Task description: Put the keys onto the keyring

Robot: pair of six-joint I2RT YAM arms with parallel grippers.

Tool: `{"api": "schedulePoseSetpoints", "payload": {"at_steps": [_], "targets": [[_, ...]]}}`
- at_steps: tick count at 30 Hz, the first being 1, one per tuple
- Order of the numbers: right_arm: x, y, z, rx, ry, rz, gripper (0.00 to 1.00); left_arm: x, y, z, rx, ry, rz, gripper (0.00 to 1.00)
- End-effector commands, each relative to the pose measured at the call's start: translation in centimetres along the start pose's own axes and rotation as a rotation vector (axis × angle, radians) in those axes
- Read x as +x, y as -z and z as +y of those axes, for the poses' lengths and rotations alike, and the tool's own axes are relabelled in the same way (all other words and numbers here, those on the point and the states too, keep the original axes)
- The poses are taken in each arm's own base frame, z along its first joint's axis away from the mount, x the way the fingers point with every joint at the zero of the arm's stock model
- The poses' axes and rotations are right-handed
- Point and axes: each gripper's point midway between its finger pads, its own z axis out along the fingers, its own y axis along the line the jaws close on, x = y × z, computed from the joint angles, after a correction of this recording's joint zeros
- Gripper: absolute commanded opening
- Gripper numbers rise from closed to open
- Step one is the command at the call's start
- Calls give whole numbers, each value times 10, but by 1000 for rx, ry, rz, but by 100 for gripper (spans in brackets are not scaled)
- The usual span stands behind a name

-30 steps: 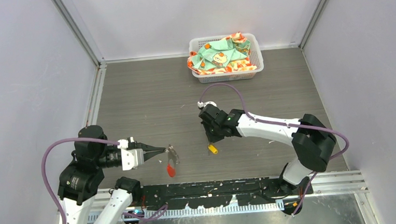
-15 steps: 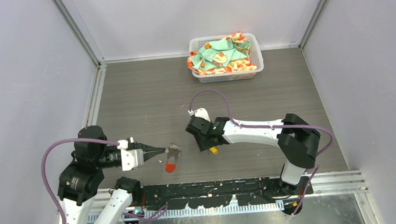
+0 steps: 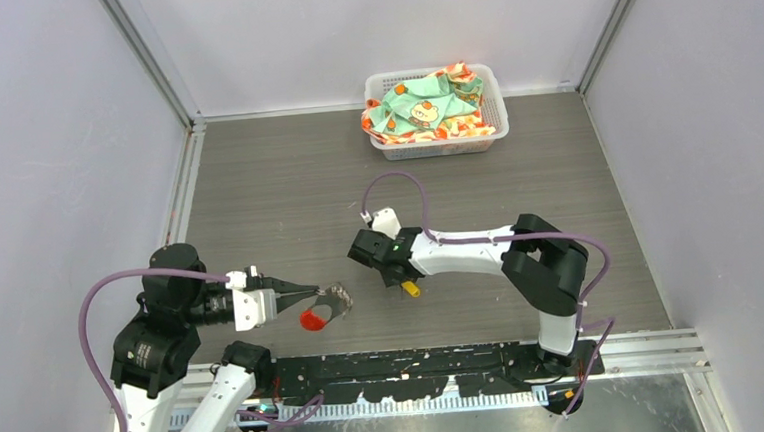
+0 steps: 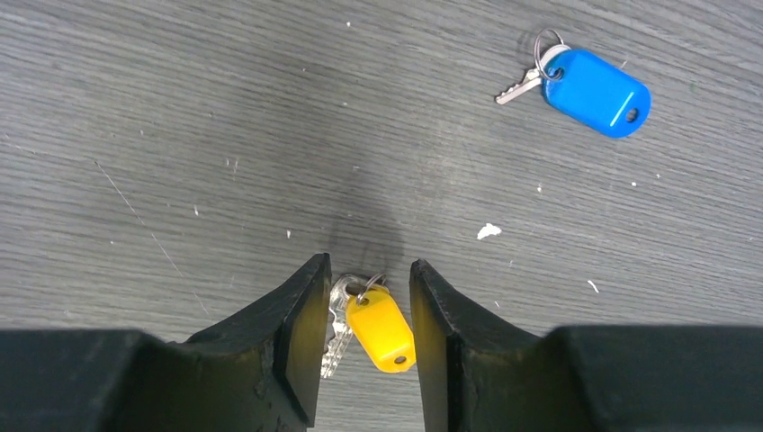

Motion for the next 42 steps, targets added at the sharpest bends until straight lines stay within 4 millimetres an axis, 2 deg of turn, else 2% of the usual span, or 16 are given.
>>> {"api": "schedulePoseSetpoints", "payload": {"at_steps": [1,5,22,26,36,39,42], "targets": [[-20,3,4,13,-52,-63,42,-10,3,2,-17,-40,-14,0],[-14,0,2,13,-60,-54,37,-9,4,2,-18,-48,-13,0],[3,-11,-4,17,-95,-10,32,-12,4,3,-20,-56,-14,0],[3,-12,-4,17,-98,-9,27,-13,5,3,-27,-64,-13,0],[-1,-5,-8,7,-117,-33,1,-14,6,2,-25,-64,-17,0],[-5,2,-8,-14,-107,-49,1,-15,6,2,-25,-61,-18,0],[-14,16,-10,-59,-90,-83,1,-14,6,1,-26,-53,-17,0]]}}
